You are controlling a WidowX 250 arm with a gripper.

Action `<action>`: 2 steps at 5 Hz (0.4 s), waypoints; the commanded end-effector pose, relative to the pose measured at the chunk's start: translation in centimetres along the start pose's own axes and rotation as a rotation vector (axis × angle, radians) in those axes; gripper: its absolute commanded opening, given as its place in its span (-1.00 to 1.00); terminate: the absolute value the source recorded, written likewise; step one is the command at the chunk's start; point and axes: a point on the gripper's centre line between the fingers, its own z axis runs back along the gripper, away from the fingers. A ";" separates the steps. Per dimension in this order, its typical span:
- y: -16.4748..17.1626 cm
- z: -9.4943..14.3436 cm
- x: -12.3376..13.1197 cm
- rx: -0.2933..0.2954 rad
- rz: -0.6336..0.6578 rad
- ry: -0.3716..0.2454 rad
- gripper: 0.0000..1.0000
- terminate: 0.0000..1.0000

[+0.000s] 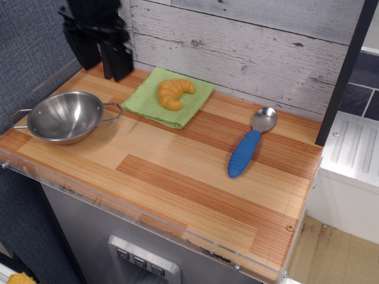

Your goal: Pick up the metal pot and move it to the opposite side of the counter

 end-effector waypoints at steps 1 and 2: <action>-2.8 0.3 -0.7 0.111 0.070 -0.009 1.00 -1.00; -3.0 0.2 -0.7 0.129 0.029 -0.018 1.00 -1.00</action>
